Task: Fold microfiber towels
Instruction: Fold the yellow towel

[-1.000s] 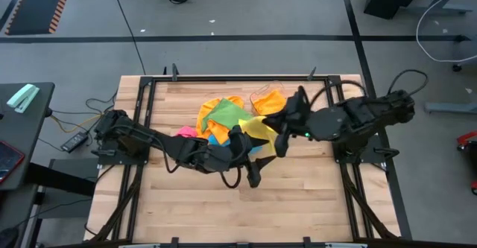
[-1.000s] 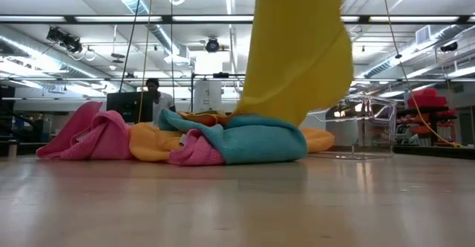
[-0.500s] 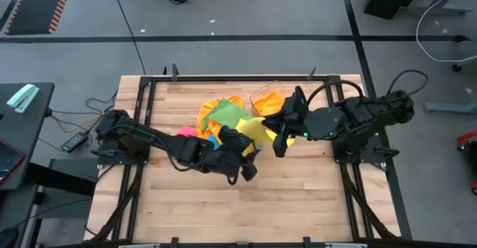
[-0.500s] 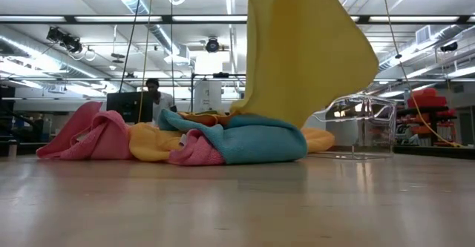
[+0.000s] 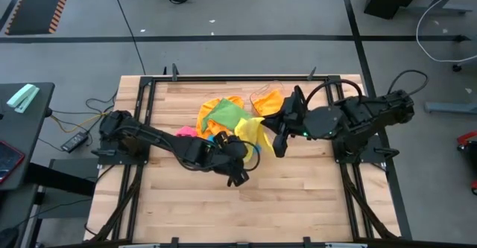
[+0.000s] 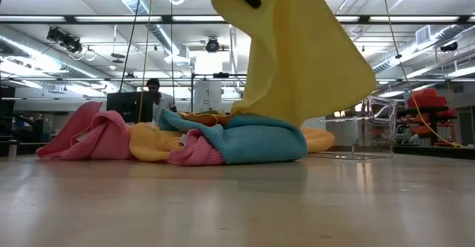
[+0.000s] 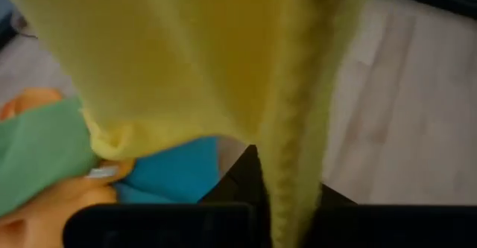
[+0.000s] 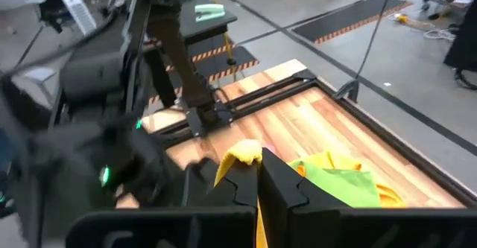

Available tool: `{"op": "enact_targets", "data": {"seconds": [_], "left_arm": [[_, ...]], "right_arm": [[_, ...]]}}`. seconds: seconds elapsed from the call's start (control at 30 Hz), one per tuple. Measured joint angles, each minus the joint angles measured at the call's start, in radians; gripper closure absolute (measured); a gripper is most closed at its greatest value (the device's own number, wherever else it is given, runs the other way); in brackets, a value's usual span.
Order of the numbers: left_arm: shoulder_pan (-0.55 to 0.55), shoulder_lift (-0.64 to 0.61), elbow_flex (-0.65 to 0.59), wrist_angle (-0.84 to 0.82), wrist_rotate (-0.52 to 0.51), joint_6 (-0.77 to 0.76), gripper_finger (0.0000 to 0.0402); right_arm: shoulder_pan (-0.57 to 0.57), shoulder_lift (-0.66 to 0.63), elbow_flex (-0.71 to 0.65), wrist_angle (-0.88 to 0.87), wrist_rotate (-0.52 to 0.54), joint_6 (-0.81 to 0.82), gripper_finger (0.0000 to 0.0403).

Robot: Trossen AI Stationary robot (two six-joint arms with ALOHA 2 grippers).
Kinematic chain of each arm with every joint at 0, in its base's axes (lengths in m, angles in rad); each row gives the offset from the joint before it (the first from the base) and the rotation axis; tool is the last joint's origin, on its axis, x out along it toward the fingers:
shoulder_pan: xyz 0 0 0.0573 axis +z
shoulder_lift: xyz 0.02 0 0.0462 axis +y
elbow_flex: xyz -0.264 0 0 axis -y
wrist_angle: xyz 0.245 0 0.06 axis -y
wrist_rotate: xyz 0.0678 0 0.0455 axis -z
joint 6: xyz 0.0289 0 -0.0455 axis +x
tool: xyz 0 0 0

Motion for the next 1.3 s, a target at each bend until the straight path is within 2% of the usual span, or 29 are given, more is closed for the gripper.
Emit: {"op": "enact_targets", "data": {"seconds": [0.17,0.33,0.43,0.5,0.7,0.83,1.0,1.1,1.2,1.3], "left_arm": [[0.001,-0.054,0.001,0.003,0.174,0.023,0.0395],[-0.001,-0.149,0.001,0.055,0.345,0.053,0.0382],[0.012,-0.205,0.001,0.089,0.416,0.075,0.0382],[0.024,-0.241,0.001,0.087,0.436,0.108,0.039],[0.098,-0.3,0.059,-0.032,0.449,0.237,0.0383],[0.15,-0.302,0.158,-0.198,0.446,0.346,0.0372],[0.194,-0.303,0.337,-0.402,0.447,0.498,0.039],[0.203,-0.305,0.446,-0.466,0.447,0.571,0.0393],[0.188,-0.307,0.495,-0.469,0.446,0.559,0.0381],[0.13,-0.301,0.471,-0.474,0.446,0.51,0.0366]], "right_arm": [[0.0,-0.025,0.0,-0.038,-0.076,-0.046,0.0397],[-0.013,-0.069,0.0,-0.049,-0.301,-0.15,0.0397],[-0.028,-0.083,0.0,-0.079,-0.431,-0.206,0.0397],[-0.035,-0.084,0.0,-0.116,-0.482,-0.271,0.0397],[-0.089,-0.084,0.0,-0.22,-0.484,-0.518,0.0397],[-0.136,-0.085,0.0,-0.204,-0.388,-0.662,0.0397],[-0.196,-0.094,0.0,-0.159,-0.273,-0.817,0.0397],[-0.215,-0.095,0.0,-0.126,-0.228,-0.869,0.0397],[-0.214,-0.094,0.0,-0.128,-0.271,-0.866,0.0397],[-0.19,-0.087,-0.003,-0.189,-0.366,-0.818,0.0397]]}}
